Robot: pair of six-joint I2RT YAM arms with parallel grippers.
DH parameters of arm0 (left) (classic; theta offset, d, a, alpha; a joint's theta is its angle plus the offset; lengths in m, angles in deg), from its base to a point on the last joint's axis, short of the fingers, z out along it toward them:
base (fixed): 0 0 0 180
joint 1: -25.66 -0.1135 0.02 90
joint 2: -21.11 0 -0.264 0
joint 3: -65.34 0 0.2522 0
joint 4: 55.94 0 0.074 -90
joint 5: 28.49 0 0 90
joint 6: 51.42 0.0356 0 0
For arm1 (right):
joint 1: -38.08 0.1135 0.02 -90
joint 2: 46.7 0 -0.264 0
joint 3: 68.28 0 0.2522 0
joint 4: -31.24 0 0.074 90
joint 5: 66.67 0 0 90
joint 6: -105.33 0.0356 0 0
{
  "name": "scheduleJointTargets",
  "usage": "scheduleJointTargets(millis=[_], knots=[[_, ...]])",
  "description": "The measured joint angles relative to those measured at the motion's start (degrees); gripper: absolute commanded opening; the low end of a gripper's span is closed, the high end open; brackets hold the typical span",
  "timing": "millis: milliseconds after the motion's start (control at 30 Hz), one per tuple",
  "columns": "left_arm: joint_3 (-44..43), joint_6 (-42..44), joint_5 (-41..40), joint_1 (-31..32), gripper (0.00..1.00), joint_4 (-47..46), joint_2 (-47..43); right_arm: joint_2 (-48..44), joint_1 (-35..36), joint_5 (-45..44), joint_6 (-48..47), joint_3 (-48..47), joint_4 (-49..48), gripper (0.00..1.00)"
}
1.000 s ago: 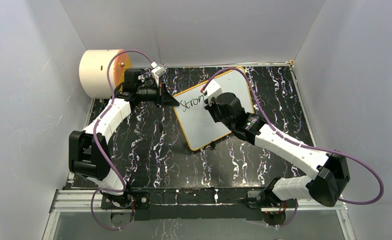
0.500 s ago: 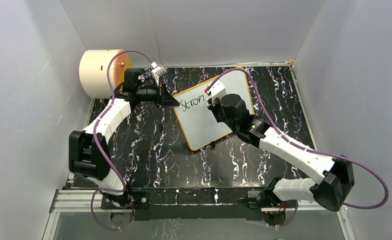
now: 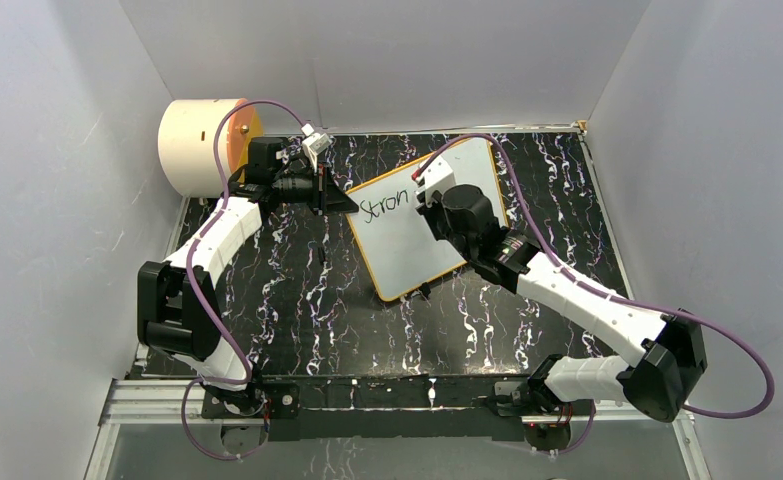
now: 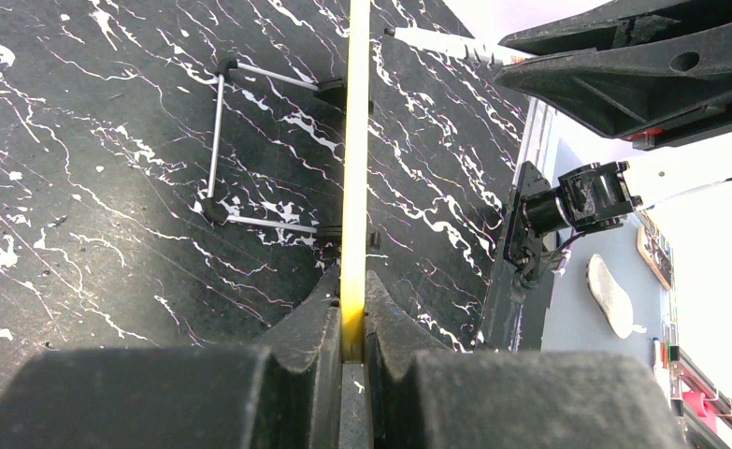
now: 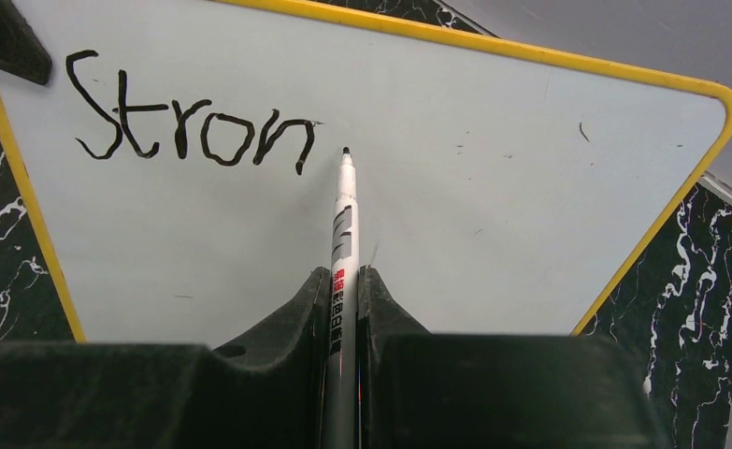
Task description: Write a sentence on the whiteboard
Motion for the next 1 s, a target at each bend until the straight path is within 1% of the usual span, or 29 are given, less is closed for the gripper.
scheduleJointTargets(millis=[1000], knots=[[0.00,-0.09,-0.07,0.00,0.00,0.13,0.00,2.21,-1.11,0.48,-0.55,-0.15,-2.01,0.00]])
